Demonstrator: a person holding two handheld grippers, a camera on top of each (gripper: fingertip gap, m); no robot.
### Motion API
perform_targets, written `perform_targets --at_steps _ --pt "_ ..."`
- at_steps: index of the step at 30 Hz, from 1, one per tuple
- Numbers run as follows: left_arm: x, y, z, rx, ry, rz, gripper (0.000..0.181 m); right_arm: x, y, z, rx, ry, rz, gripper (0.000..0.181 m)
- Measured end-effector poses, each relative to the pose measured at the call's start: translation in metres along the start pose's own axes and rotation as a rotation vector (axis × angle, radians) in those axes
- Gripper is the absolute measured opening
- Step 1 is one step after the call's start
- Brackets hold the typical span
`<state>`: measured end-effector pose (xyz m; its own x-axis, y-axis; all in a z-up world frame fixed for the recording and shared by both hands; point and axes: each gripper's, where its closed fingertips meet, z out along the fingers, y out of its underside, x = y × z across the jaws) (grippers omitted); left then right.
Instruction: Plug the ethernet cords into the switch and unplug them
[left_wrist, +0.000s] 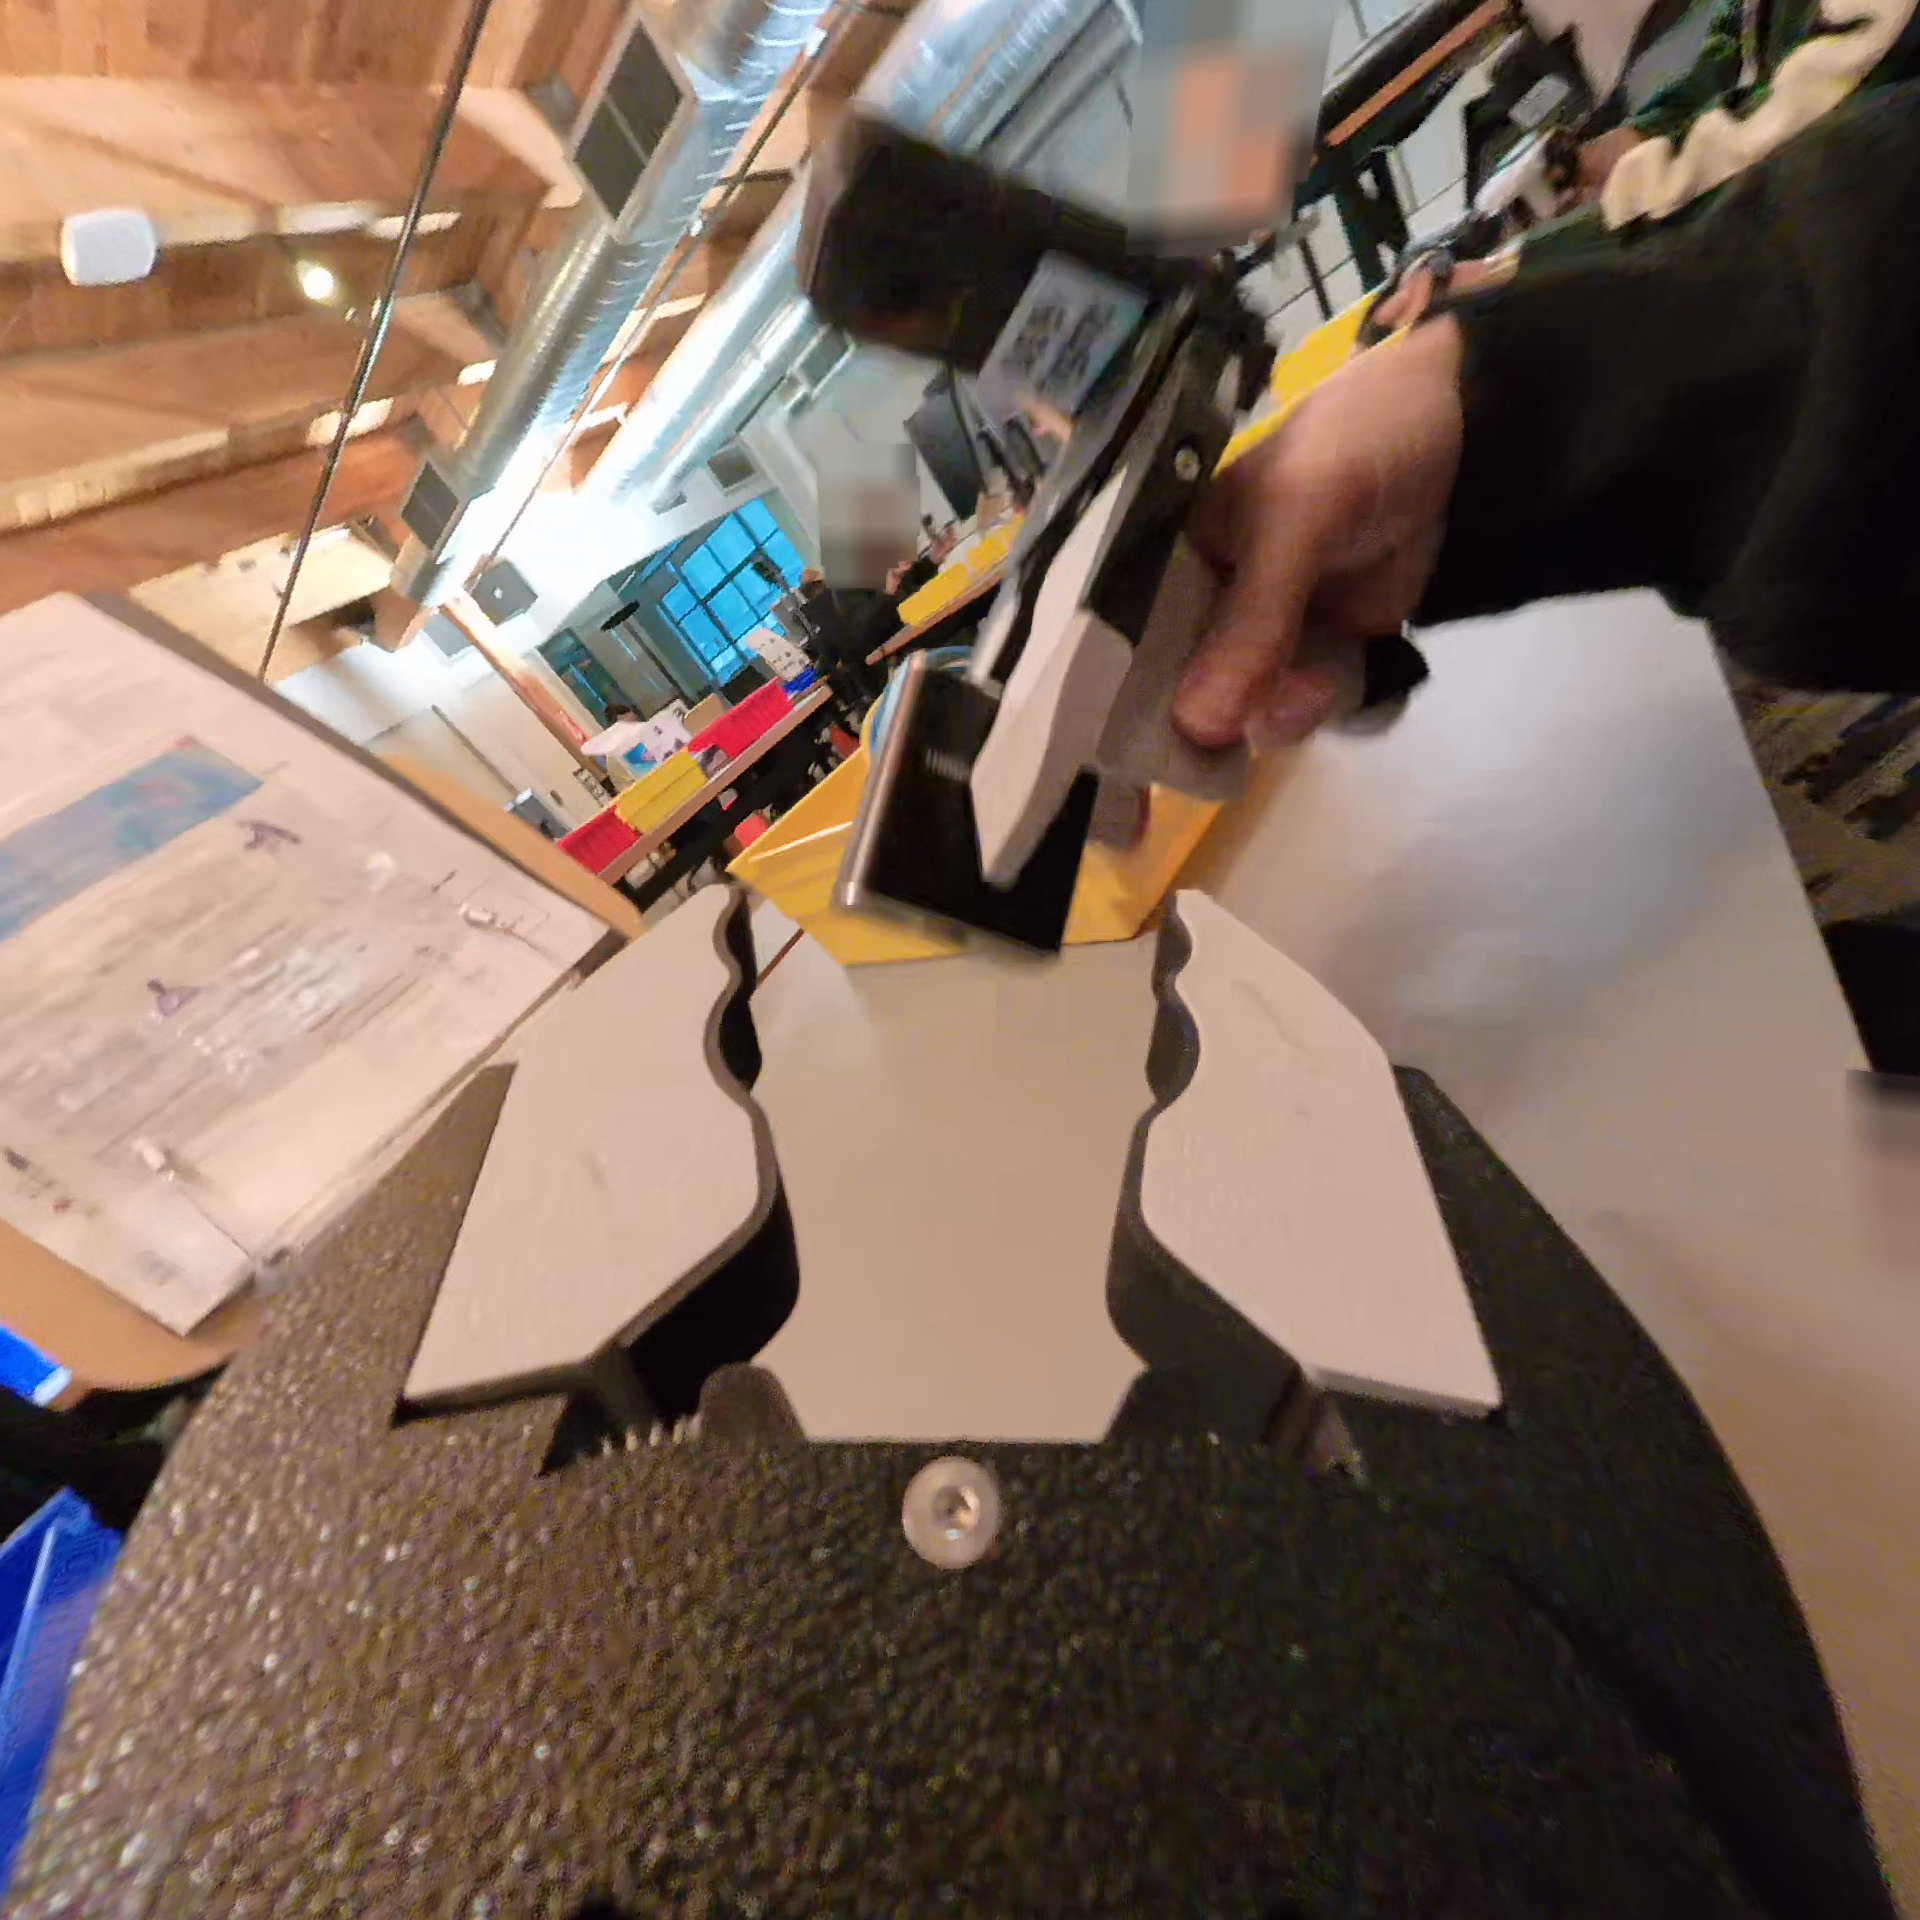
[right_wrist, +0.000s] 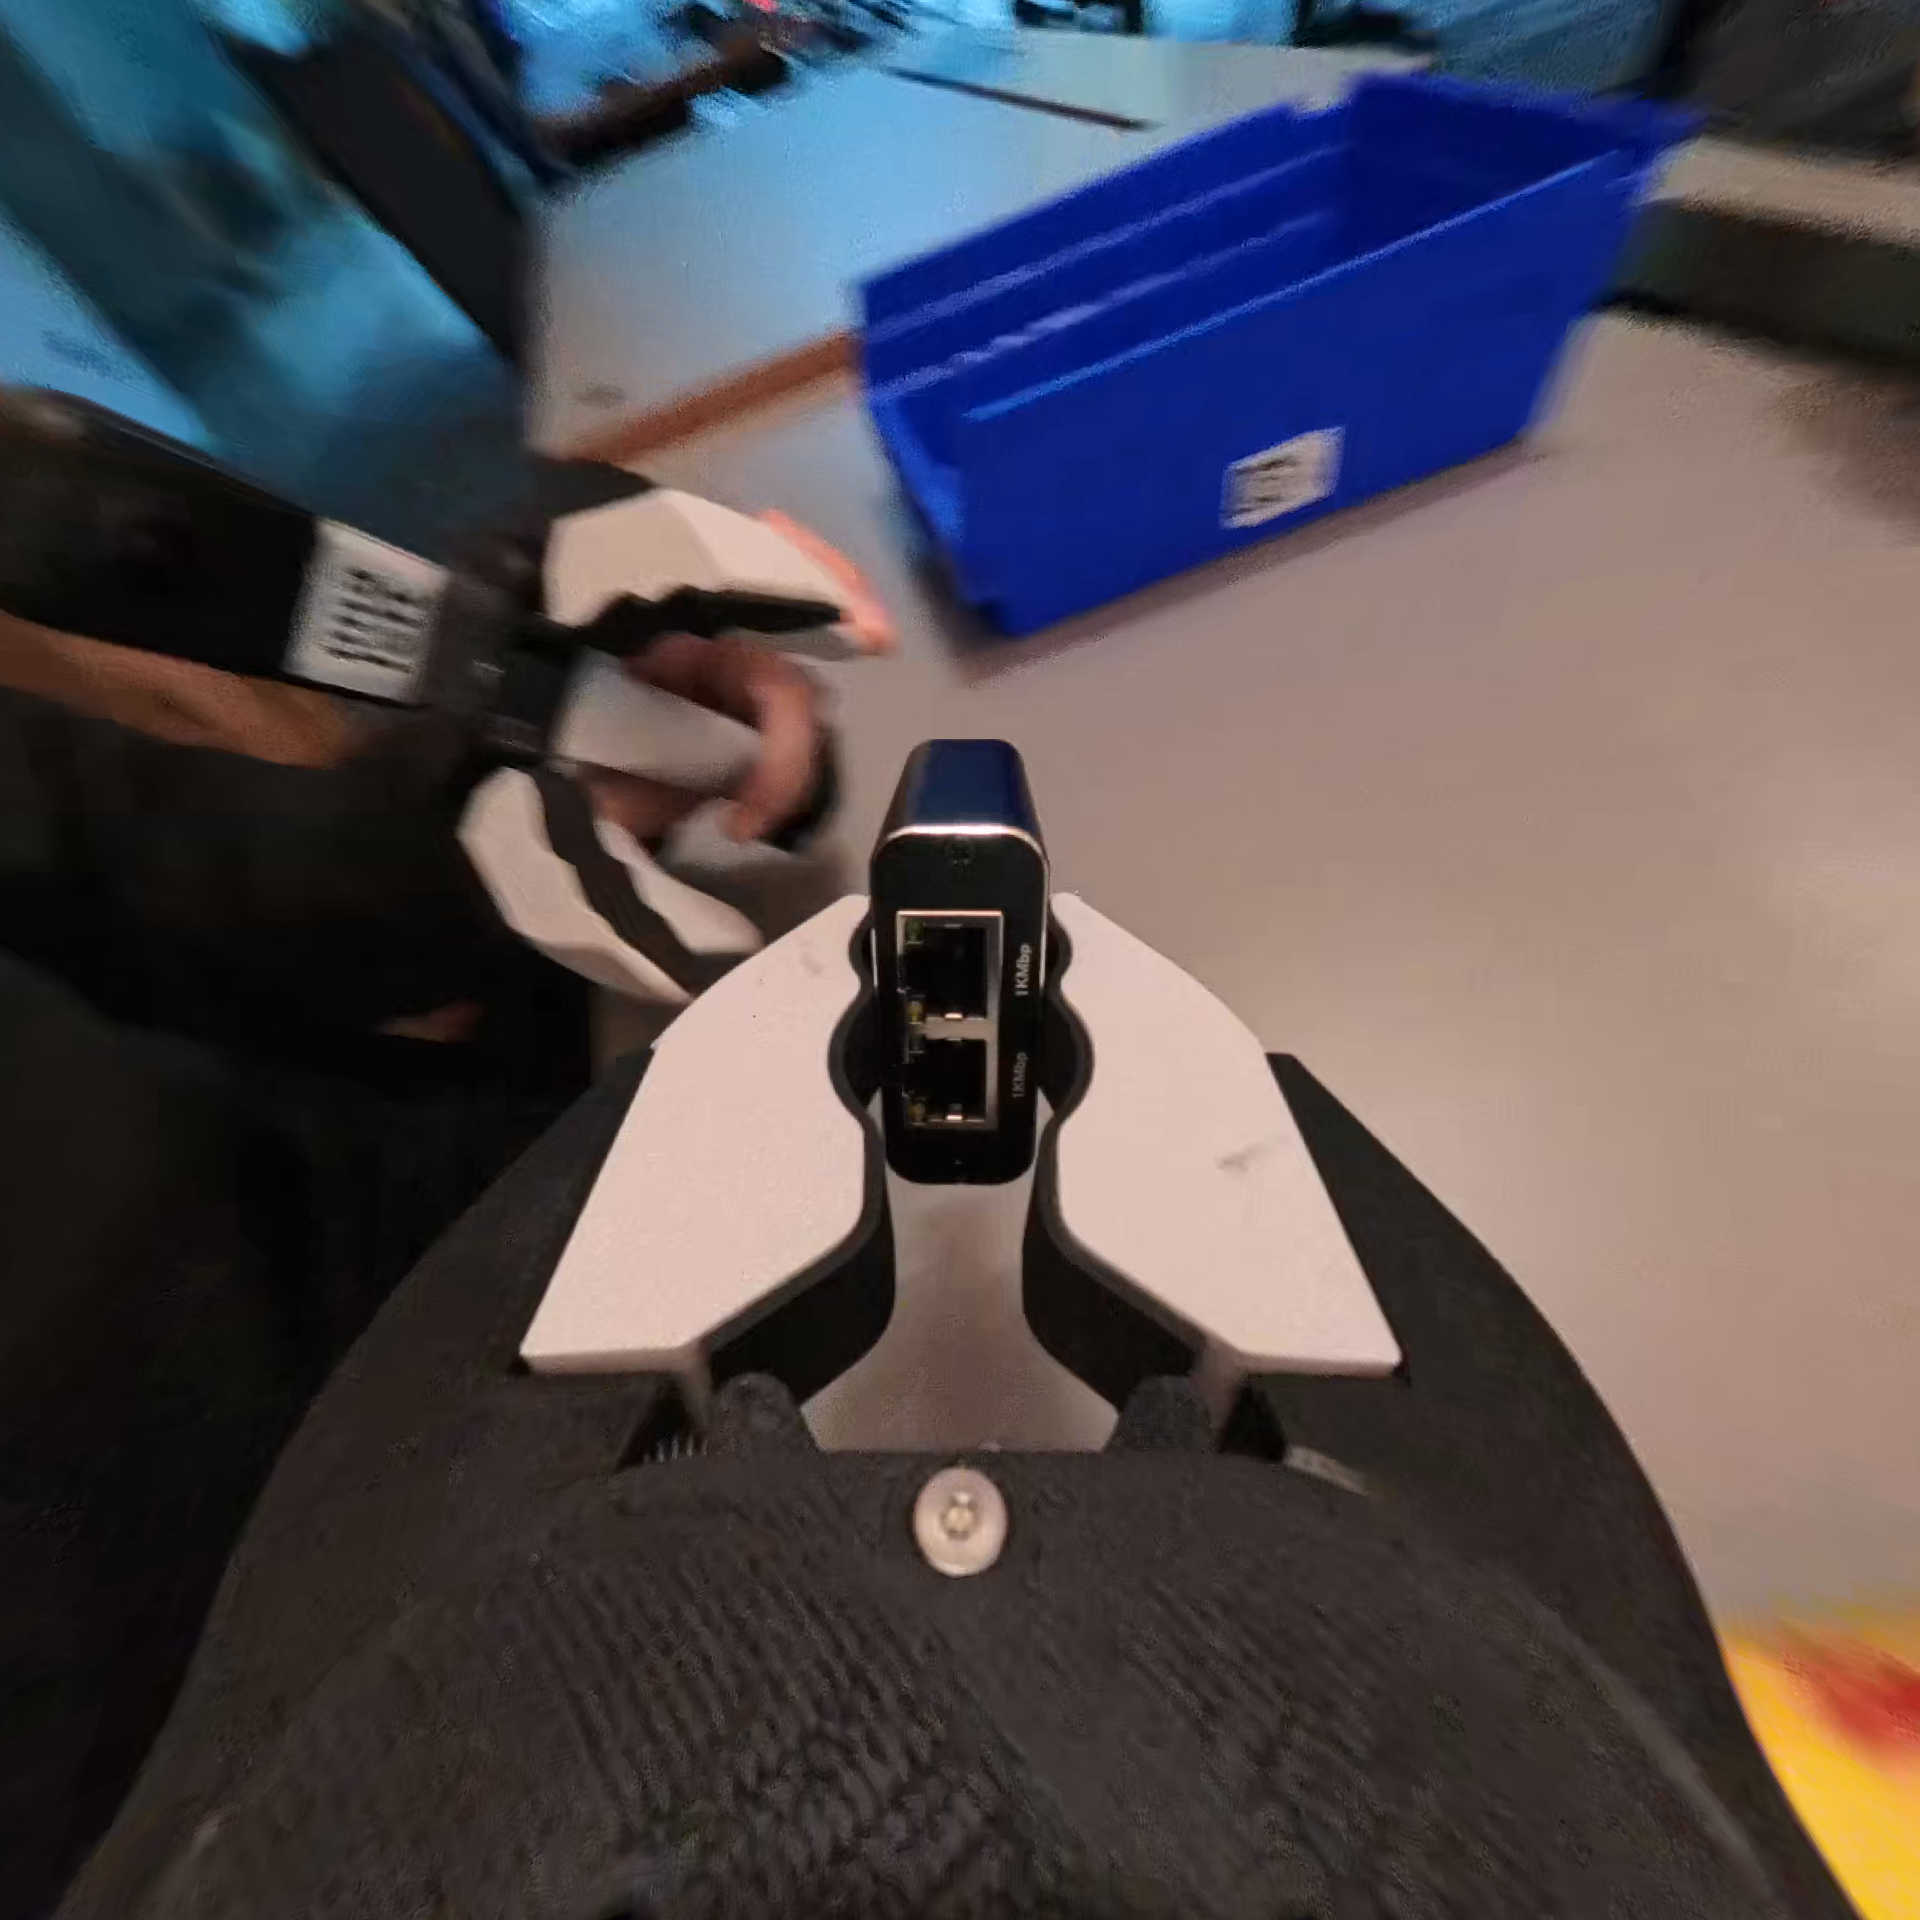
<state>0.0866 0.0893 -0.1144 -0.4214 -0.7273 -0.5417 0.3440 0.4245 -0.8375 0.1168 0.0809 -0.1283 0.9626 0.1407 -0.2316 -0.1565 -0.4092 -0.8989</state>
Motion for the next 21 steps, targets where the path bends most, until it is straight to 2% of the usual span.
perform_targets --at_steps 4,6,8,11,14,18,21 --pt "-0.019 0.012 -0.008 -0.054 -0.046 -0.045 0.067 0.098 -0.033 -0.074 -0.146 0.538 -0.214 0.027" --pt "-0.022 0.016 -0.008 -0.066 -0.05 -0.068 0.065 0.151 -0.053 -0.113 -0.311 0.762 -0.35 0.025" --pt "-0.022 0.021 -0.007 -0.08 -0.045 -0.089 0.063 0.202 -0.067 -0.141 -0.512 0.907 -0.481 0.026" --pt "-0.019 0.032 -0.004 -0.136 -0.028 -0.087 0.062 0.267 -0.058 -0.162 -0.832 0.963 -0.485 0.026" --pt "-0.019 0.037 -0.006 -0.186 -0.026 -0.023 0.061 0.303 -0.036 -0.165 -1.04 0.944 -0.486 0.026" --pt "-0.025 0.035 -0.011 -0.172 -0.03 -0.063 0.06 0.324 -0.009 -0.154 -1.131 0.908 -0.436 0.026" --pt "-0.025 0.035 -0.013 -0.134 -0.02 -0.156 0.058 0.329 -0.003 -0.155 -1.174 0.908 -0.452 0.028"
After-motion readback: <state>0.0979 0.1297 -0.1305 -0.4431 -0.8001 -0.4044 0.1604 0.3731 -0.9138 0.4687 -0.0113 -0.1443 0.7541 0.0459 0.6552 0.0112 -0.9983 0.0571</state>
